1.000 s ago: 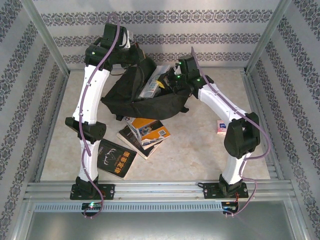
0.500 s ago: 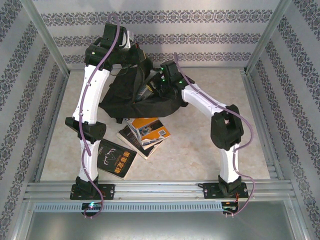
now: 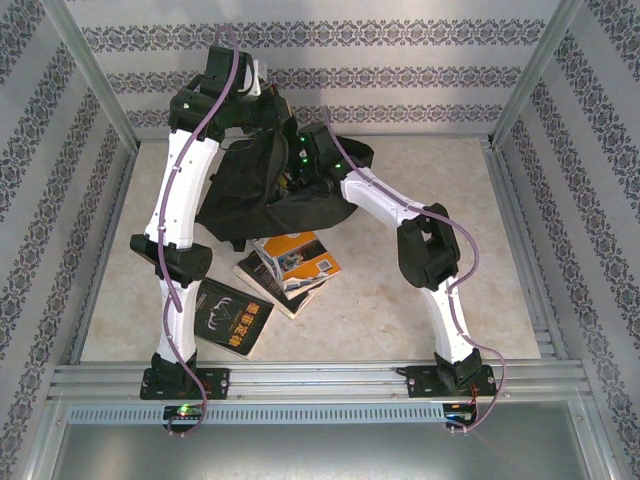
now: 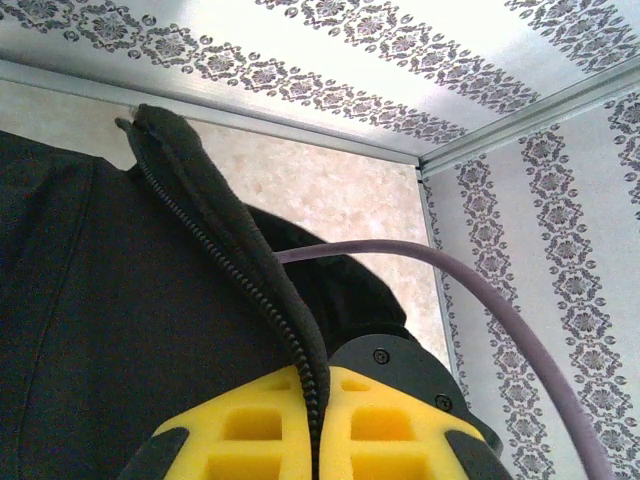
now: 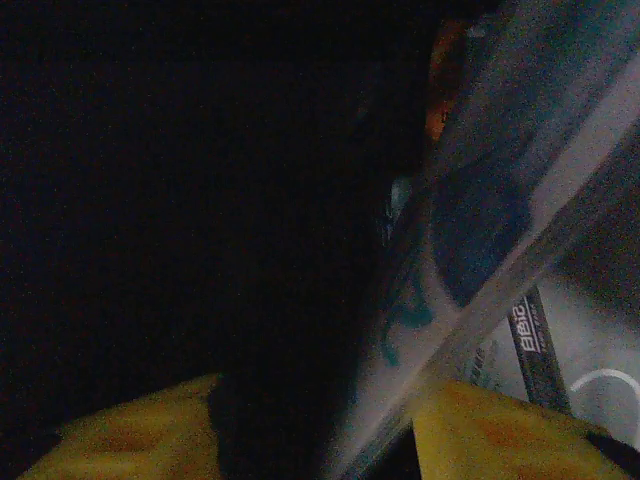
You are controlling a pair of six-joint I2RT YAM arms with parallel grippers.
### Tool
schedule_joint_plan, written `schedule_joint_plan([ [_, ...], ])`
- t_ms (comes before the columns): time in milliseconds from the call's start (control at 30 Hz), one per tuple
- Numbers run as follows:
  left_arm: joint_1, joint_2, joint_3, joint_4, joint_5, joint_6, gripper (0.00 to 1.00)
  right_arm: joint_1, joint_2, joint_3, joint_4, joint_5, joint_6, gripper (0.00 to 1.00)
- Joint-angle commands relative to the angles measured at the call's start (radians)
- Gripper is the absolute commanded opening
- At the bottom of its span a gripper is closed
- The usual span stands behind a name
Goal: Pack the student bag
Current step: Place the loose stationery in the student bag.
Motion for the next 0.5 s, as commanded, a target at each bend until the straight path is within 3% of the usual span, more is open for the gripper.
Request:
schedule_joint_plan([
  [0,0.009,-0.018,0.052,0.064,0.020,0.045,0.00,-0.007,-0.048,0.048,-0.041,-0.026,-0.103,0.56],
  [467,0.019,-0.027,0.051,-0.004,-0.070,0.033,0.00,-0.044,-0.229,0.091,-0.557,0.110,-0.497,0.59],
])
